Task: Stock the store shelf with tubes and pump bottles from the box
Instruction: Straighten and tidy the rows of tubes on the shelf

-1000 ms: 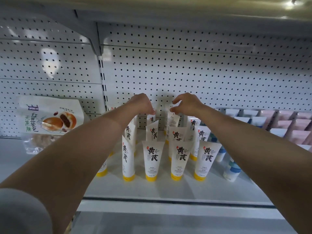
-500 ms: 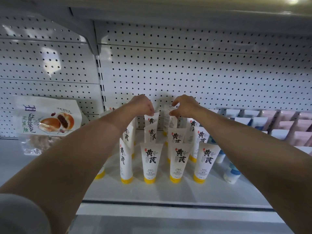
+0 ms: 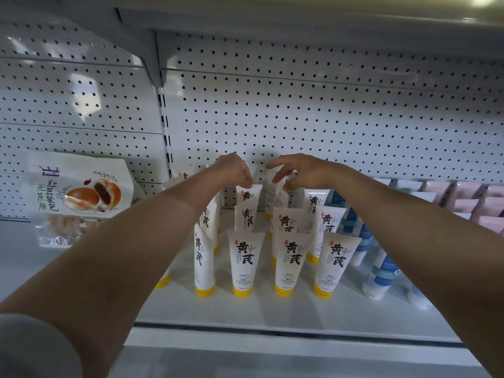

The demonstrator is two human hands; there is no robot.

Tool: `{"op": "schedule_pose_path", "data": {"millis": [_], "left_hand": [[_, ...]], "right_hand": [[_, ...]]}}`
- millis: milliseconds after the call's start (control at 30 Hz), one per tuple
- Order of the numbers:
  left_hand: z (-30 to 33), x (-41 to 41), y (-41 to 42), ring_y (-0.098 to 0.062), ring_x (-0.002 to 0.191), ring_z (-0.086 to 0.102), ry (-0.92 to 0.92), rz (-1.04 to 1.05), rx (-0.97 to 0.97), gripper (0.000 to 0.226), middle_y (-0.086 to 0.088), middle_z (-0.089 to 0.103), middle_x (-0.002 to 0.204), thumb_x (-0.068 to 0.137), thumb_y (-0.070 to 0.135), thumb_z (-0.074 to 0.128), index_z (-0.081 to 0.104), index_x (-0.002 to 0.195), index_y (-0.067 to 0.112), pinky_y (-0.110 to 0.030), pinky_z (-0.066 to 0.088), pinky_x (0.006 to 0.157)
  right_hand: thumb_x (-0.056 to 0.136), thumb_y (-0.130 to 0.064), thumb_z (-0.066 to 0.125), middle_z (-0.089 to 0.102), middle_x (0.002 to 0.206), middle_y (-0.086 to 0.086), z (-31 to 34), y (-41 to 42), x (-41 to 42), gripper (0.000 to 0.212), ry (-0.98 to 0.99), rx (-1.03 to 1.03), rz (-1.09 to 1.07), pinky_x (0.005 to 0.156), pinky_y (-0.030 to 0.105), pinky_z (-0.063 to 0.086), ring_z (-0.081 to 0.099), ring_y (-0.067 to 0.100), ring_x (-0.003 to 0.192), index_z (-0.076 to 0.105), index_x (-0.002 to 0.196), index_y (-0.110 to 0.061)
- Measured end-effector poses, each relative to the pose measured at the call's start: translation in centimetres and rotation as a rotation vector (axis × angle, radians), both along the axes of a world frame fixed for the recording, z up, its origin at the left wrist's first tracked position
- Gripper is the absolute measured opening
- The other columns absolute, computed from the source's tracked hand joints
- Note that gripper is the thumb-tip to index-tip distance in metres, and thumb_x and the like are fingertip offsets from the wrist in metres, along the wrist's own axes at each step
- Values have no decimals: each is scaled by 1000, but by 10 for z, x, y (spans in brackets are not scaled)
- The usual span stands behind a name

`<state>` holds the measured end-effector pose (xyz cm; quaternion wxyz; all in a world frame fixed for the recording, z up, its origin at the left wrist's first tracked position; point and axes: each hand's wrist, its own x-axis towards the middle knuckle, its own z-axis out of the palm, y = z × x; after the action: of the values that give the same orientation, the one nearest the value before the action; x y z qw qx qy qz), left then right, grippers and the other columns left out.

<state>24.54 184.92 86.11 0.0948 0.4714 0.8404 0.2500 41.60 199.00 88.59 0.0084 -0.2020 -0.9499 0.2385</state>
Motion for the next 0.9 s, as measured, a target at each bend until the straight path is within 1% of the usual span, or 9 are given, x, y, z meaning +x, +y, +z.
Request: {"op": "schedule_pose_path", "data": {"millis": [100,167,233,333,433,533,733,800,900], "left_hand": [[1,0,-1,-16,106,62,-18,12,-1,12,2,69,105,80,24,80,76,91,23,-32,54,93],[1,1,-2,-15,106,61,-17,16,-8,13,4,69,104,80,24,80,76,92,23,-29,52,92],[1,1,-2,-14,106,60,-14,16,-6,12,4,68,104,81,25,80,76,92,23,-27,50,90],[1,1,-3,-15,107,59,-4,12,-2,16,2,69,109,81,25,79,76,96,22,-25,48,87],[1,1,-3,-15,112,58,-6,8,-4,15,2,69,112,81,24,79,76,96,22,-25,47,90],[0,0,-1,-15,113,58,-12,11,-1,16,1,70,112,81,24,80,76,96,21,-27,48,94],[0,0,0,-16,114,57,-22,4,-2,18,1,69,114,80,25,80,76,97,20,-27,48,92],[0,-1,0,-16,113,58,-25,8,-1,18,1,69,114,80,25,80,76,98,21,-28,49,93],[-1,-1,0,-16,109,60,-27,10,-9,17,2,69,111,80,25,80,76,96,22,-26,48,87]], "right_hand": [[90,8,59,70,118,-8,2,-1,0,69,5,-10,11,98,29,45,53,15,119,47,145,-32],[89,8,61,70,117,-10,2,0,0,71,-12,-9,22,103,32,43,53,15,121,46,145,-33],[88,4,66,71,117,-10,1,1,0,71,-24,-22,33,104,32,41,53,14,121,46,146,-32],[87,-1,72,72,113,-8,2,3,0,71,-14,-52,29,101,32,42,55,13,119,46,145,-31],[85,-11,78,74,109,-8,2,3,1,70,-5,-70,17,93,27,42,60,8,110,47,144,-32],[84,-20,81,74,103,-7,-2,3,0,69,27,-67,1,83,22,43,63,3,101,48,144,-31],[81,-28,83,74,101,-1,-8,1,-2,66,96,-24,-61,82,27,48,66,13,99,53,140,-29],[81,-29,83,73,101,-1,-11,1,-3,64,115,-11,-83,83,29,46,65,16,102,55,138,-28],[80,-29,83,72,101,0,-13,-1,-4,61,141,24,-109,87,30,44,65,18,103,57,136,-27]]}}
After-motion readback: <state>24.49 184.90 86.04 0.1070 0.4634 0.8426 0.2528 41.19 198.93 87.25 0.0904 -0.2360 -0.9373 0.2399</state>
